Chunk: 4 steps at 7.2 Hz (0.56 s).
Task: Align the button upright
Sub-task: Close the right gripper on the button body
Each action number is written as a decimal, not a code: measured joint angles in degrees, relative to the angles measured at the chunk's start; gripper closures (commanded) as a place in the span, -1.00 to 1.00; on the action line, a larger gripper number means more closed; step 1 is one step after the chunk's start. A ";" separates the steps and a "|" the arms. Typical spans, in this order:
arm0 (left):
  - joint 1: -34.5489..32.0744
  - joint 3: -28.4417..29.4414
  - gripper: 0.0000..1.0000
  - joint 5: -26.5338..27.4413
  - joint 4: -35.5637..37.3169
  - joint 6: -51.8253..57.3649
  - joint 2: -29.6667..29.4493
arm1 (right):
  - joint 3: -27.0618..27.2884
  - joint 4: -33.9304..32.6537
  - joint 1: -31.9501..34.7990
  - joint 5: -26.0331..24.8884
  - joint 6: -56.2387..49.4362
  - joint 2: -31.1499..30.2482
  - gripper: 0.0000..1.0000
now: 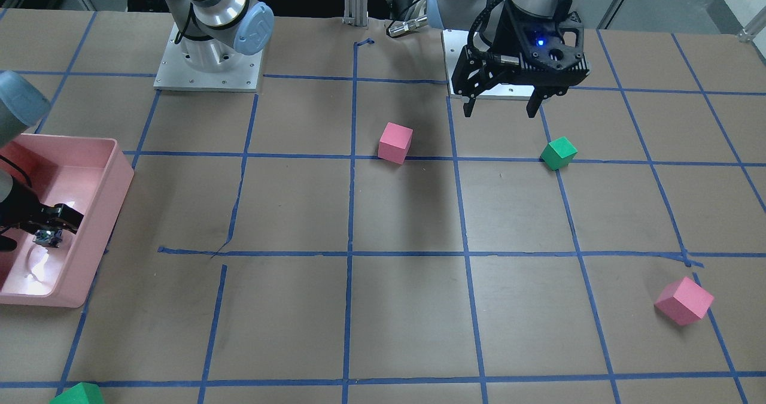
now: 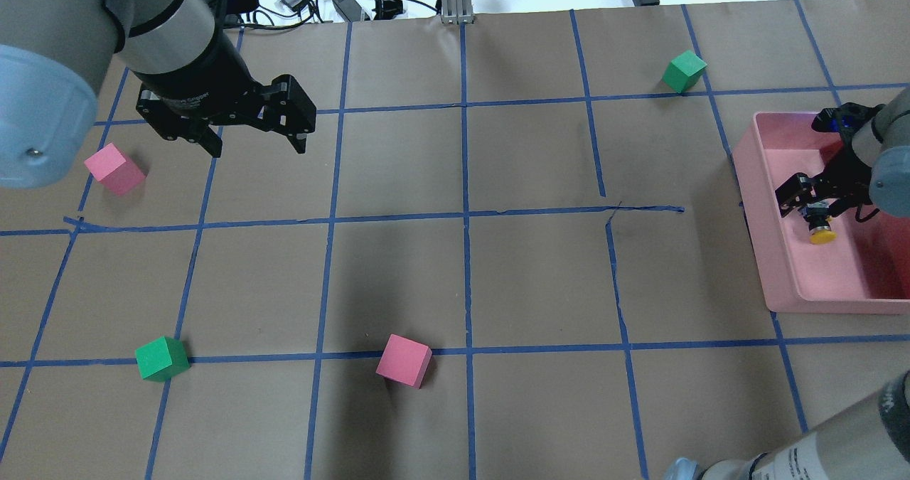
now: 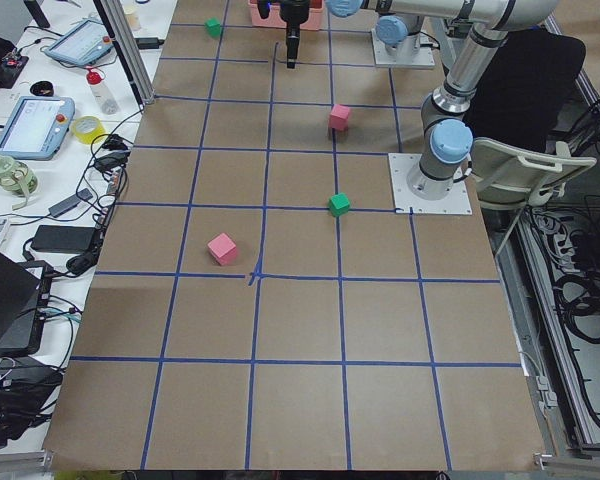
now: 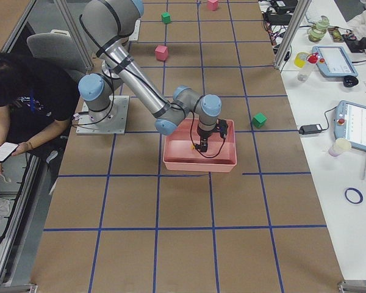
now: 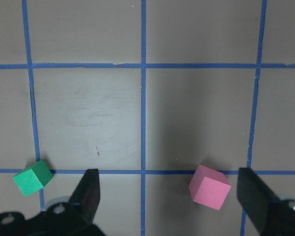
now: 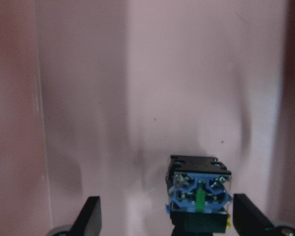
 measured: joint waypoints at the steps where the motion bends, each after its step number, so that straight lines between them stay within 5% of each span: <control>1: 0.01 -0.50 -1.00 0.04 0.86 -0.06 -0.13 | 0.01 0.15 -0.02 -0.01 0.00 0.02 0.33; 4: 0.29 -0.66 -1.00 -0.04 1.20 0.03 -0.35 | -0.06 0.51 -0.03 -0.12 -0.20 0.02 1.00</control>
